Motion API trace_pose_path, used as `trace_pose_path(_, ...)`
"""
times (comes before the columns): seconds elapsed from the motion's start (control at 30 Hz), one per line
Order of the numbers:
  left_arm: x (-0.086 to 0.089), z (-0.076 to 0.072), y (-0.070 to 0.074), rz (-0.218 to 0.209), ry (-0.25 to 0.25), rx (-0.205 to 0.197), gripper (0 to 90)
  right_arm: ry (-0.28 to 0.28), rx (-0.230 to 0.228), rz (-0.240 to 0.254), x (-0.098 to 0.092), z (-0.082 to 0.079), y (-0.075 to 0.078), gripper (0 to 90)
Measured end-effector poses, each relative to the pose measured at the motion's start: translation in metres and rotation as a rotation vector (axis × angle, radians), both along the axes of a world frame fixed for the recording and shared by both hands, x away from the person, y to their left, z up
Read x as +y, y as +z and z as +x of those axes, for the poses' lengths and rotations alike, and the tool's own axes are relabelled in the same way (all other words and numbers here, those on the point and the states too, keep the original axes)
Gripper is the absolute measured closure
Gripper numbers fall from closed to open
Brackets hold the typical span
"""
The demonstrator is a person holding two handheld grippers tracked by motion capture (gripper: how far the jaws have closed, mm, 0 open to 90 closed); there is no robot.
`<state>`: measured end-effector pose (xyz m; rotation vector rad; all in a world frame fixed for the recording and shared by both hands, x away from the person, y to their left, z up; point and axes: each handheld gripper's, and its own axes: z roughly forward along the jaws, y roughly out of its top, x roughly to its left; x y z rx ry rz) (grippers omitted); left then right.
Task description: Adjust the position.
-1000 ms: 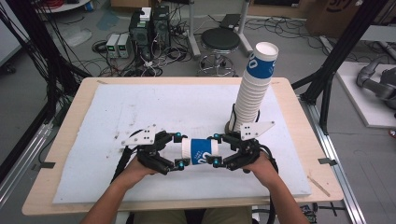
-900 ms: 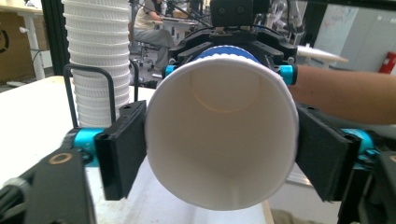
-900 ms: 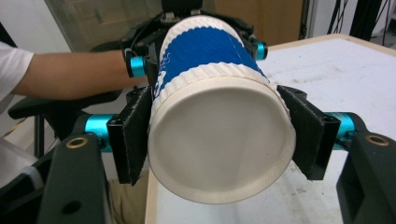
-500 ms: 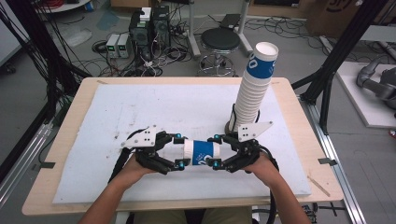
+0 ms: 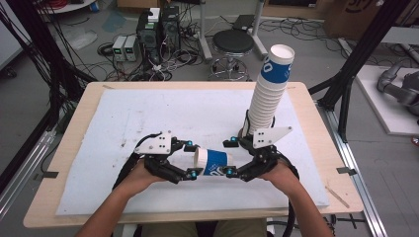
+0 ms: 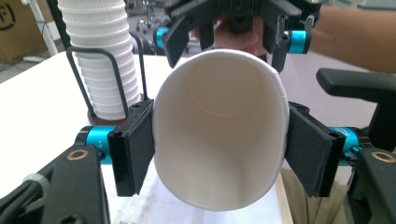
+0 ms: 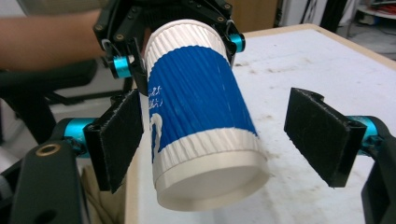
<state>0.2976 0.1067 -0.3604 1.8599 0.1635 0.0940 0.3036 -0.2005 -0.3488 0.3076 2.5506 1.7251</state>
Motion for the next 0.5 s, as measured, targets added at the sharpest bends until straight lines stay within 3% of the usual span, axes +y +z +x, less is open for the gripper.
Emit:
trace_pose_path(0.17,-0.001,0.003,0.008,0.046,0.004,0.001,30.5,-0.003,-0.06,-0.082,0.006,-0.002,0.009,20.1)
trace_pose_path(0.37,-0.005,0.006,0.018,0.144,-0.007,-0.002,30.6,0.003,-0.143,-0.2,0.019,-0.004,0.02,20.1)
trace_pose_path(0.5,-0.007,0.008,0.022,0.192,-0.01,-0.007,30.6,0.017,-0.161,-0.248,0.026,-0.003,0.023,20.1)
